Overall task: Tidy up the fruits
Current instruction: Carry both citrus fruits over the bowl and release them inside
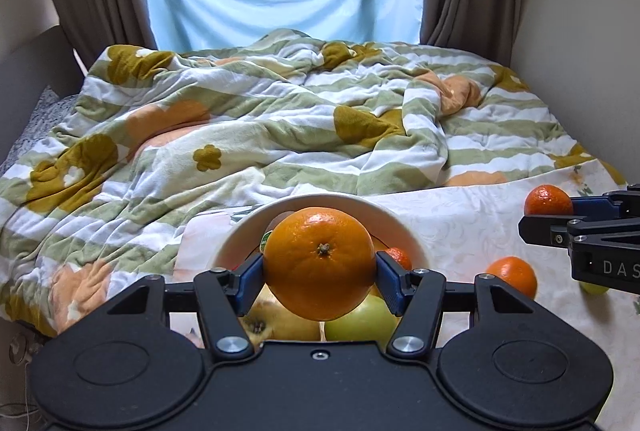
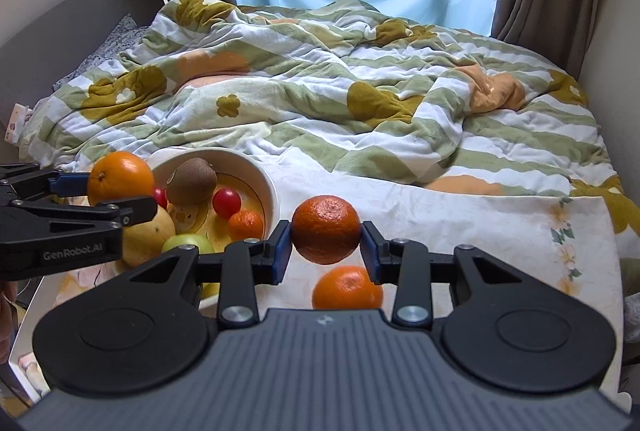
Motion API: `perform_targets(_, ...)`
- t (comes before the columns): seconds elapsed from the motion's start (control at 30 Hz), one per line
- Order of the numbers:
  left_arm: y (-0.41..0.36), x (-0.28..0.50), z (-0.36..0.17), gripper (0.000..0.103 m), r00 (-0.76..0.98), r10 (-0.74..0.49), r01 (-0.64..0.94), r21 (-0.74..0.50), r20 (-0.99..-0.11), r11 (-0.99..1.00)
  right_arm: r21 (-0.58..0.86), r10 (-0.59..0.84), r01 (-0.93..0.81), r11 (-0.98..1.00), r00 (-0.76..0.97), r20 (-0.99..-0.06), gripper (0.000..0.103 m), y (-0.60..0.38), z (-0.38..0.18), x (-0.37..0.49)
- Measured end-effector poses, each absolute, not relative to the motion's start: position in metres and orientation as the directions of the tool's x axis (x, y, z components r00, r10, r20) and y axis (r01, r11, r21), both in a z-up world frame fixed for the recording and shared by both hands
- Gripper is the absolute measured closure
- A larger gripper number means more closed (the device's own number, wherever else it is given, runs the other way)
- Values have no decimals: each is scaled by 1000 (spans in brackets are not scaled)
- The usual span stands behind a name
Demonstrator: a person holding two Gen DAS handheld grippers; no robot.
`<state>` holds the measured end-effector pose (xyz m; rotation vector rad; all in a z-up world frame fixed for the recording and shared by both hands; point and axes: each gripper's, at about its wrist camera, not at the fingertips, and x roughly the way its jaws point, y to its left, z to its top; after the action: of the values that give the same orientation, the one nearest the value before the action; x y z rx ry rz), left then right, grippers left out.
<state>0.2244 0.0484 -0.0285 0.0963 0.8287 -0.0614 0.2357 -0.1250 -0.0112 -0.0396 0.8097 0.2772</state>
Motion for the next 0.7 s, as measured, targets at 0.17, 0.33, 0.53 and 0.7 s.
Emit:
perform_targets(0.17,48,246,-45,40,645,-38,142,71,-763,987,71,208,-231,970,648,-733,51,-116,-20,252)
perform_targets(0.33,45,258,-60,40,622,-44,182,89,-782,979,79,185,-191,978,634,-751,51,-116,-30,261)
perform_targets(0.53,40,262,-69,39,608,-29,213,127,-794,969,82,166,-161,983,619,-768,51,-118,-39,266)
perform_targets(0.7,39,260,-63,7,640,-31,218,142,-768,966,85,159,-149,985,615,-773,51,-119,-41,268)
